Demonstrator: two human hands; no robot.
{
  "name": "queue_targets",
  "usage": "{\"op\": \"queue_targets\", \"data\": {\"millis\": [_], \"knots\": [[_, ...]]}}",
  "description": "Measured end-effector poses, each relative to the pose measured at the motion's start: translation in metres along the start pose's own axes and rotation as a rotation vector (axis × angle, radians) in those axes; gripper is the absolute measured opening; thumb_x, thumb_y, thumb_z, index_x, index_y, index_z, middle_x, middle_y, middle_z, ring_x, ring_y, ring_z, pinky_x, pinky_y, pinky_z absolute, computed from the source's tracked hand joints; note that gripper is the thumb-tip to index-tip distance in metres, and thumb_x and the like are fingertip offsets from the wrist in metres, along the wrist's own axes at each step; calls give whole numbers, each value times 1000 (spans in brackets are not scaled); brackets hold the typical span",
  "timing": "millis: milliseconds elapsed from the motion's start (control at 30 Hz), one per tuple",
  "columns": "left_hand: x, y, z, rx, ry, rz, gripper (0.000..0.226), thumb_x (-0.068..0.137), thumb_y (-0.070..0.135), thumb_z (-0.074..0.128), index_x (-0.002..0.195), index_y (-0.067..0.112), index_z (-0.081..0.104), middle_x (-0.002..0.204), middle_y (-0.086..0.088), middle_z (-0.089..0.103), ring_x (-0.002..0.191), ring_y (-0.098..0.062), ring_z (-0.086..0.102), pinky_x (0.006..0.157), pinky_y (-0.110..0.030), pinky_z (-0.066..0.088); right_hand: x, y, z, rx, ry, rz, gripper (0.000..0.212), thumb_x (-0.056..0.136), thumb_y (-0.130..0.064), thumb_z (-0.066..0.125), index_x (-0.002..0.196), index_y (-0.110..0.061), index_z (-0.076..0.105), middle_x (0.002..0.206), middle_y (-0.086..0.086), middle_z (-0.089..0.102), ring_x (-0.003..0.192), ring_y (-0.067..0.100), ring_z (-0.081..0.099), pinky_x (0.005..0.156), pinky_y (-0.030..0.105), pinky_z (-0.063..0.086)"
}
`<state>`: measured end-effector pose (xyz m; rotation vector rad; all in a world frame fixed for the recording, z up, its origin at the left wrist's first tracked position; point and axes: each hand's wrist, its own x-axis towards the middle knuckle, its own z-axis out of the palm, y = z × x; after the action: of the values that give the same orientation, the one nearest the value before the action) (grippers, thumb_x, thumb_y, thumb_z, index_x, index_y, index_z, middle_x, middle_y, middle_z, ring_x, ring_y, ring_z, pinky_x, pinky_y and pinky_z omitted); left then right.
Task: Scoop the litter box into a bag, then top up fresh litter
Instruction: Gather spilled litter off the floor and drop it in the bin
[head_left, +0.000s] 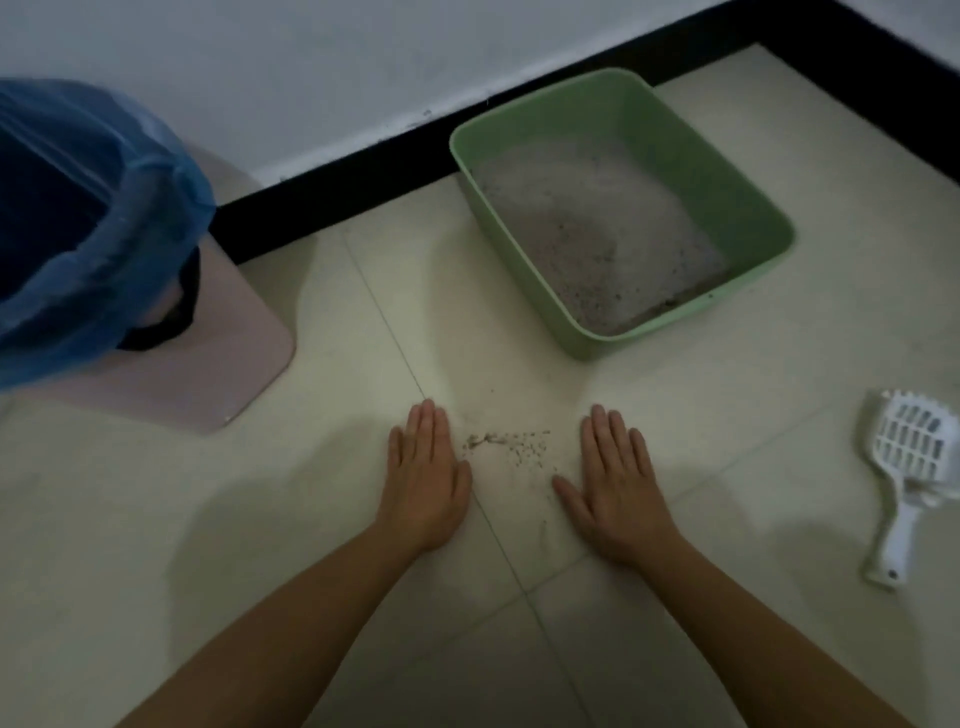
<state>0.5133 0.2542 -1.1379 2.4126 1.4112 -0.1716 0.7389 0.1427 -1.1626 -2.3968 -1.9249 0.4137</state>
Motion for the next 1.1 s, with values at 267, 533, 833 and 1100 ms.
{"op": "queue_targets", "data": {"millis": [267,533,833,1100], "knots": [[-16,-10,18,152,-78,40,74,92,49,3,152,8,-10,159,-10,-21,144,-20,-27,118,-51,-9,14,-46,6,-4,-61,-112,87,96,-65,13,156,-2,1,164,16,-8,151,26,-13,123,48,3],[-7,4,15,189,-112,133,66,93,47,4,152,25,-15,157,-9,-28,143,-21,-30,116,-55,-10,33,-50,5,48,-67,-328,70,101,-49,13,157,-8,15,165,11,1,152,25,-7,122,45,1],[1,8,10,79,-27,97,73,89,40,16,154,10,0,162,-9,-4,149,-21,-9,119,-51,-1,41,-15,-2,139,52,-212,72,96,-62,30,152,-18,36,161,15,22,149,34,15,121,52,14],[9,-27,0,37,174,34,64,84,30,31,143,6,39,134,-13,47,122,-28,39,99,-44,27,50,-29,3,161,63,-213,57,85,-77,43,135,-52,51,161,7,23,149,32,13,120,51,7]]}}
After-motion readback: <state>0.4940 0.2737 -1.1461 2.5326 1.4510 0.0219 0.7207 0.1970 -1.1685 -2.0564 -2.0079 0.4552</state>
